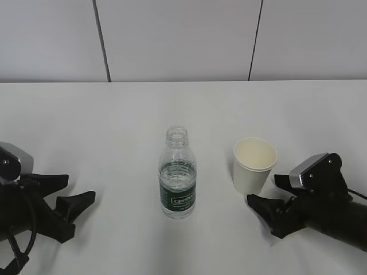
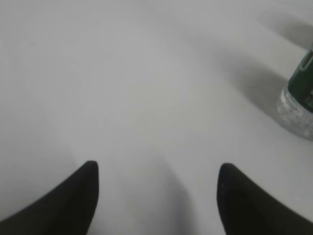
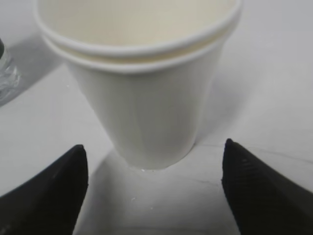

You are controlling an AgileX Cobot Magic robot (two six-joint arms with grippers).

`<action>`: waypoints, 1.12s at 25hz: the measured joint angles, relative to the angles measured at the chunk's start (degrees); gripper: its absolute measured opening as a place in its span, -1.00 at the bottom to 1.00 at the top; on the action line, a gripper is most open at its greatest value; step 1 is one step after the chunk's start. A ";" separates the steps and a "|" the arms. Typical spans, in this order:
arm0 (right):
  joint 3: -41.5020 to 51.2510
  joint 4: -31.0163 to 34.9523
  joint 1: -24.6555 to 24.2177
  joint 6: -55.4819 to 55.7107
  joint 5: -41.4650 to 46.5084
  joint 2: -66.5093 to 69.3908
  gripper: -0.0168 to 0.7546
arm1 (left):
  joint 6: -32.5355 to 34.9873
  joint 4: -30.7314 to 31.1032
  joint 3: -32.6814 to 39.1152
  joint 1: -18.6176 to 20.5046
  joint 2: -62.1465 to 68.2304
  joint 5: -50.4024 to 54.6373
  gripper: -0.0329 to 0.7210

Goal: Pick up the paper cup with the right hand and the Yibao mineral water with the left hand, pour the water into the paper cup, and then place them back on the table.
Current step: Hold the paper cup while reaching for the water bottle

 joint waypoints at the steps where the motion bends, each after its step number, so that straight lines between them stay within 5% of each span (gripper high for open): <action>1: -0.47 -0.12 0.00 0.54 0.00 0.21 0.78 | 0.00 0.00 0.00 0.00 0.00 0.00 0.33; 28: -12.10 -8.79 0.00 2.42 0.00 5.39 0.63 | 0.00 0.37 -0.13 0.00 0.00 0.00 0.33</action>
